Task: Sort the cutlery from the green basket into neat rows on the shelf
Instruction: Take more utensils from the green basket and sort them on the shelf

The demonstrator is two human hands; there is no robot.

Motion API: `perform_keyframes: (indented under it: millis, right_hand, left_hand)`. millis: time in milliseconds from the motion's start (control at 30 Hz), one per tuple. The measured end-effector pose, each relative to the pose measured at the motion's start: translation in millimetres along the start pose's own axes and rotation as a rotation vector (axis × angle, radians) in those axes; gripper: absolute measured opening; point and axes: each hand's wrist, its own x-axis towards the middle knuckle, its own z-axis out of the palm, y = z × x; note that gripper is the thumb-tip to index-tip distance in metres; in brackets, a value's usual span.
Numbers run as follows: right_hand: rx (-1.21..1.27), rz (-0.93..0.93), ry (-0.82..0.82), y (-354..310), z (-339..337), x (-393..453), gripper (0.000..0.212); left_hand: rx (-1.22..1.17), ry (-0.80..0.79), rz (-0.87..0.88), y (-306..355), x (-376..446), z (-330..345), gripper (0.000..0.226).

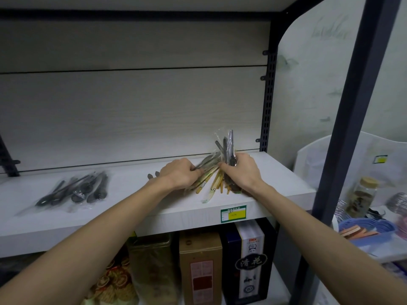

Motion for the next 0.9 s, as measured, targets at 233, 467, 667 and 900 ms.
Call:
perform_keyframes:
  millis: [233, 467, 667, 900]
  right_hand:
    - [0.032, 0.028, 0.002, 2.0, -1.1, 0.1, 0.029]
    - [0.083, 0.051, 0.007, 2.1, -2.1, -0.6, 0.033]
    - [0.095, 0.06, 0.002, 2.0, -1.8, -0.2, 0.029]
    - [0.222, 0.129, -0.04, -5.4, -3.2, 7.7, 0.026]
  left_hand:
    - [-0.245, -0.092, 0.032, -5.8, 1.8, 3.3, 0.043]
    - [-0.31, 0.014, 0.031, -7.1, 4.6, 3.0, 0.029]
    - [-0.322, -0.005, 0.0, -3.1, -5.3, -1.7, 0.036]
    - [-0.609, -0.016, -0.165, -4.5, -11.7, -16.1, 0.034]
